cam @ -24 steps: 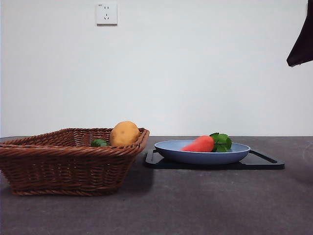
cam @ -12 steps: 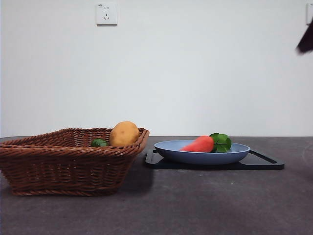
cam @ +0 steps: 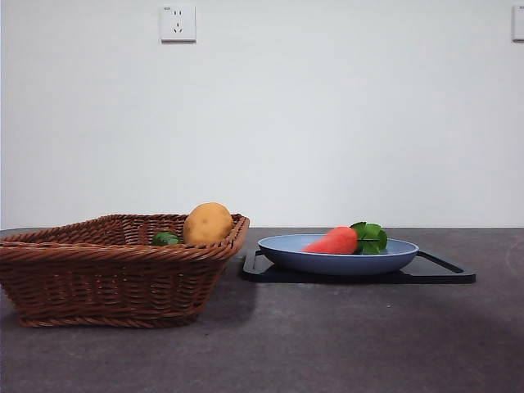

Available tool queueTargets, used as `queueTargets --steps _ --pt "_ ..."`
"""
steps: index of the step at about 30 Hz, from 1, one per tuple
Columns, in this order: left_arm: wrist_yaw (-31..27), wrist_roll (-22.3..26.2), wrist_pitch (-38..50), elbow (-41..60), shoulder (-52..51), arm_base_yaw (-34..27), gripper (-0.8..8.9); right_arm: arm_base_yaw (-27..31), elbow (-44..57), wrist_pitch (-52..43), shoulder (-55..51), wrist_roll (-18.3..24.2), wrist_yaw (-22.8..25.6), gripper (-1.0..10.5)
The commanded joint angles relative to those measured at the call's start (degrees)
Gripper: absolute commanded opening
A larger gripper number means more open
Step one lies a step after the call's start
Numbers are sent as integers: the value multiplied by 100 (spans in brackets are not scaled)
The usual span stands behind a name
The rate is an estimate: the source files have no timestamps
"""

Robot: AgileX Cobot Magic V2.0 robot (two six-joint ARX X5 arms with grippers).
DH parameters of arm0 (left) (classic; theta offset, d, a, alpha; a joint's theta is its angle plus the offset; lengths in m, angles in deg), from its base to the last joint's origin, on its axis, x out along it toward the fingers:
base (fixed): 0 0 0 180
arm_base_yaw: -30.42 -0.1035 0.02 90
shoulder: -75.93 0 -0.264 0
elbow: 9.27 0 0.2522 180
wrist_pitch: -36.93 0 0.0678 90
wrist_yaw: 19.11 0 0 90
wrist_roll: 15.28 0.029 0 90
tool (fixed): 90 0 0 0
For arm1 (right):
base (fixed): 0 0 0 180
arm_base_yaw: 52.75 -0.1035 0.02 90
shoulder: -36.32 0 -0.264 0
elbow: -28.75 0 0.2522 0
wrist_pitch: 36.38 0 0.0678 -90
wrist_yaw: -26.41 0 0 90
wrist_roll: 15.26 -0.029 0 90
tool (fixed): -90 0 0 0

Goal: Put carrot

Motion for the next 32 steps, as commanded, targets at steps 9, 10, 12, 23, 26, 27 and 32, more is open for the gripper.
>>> queueTargets --steps 9,10,12,23,26,27,32 --pt "7 -55 66 61 -24 -15 8 232 828 -4 -699 -116 -7 11" --pt "9 -55 66 61 -24 -15 8 264 828 31 -730 -120 -4 11" --pt "9 -55 68 61 -24 -15 8 302 828 31 -726 -131 -2 11" --pt "9 -55 68 61 -24 -15 8 297 826 31 -723 -151 20 11" --pt "9 -55 68 61 -24 -15 8 297 826 31 -723 -151 20 11" --pt "9 -55 68 61 -24 -15 8 297 826 31 -723 -151 20 11" --pt "9 -55 68 61 -24 -15 8 297 826 31 -723 -151 20 11"
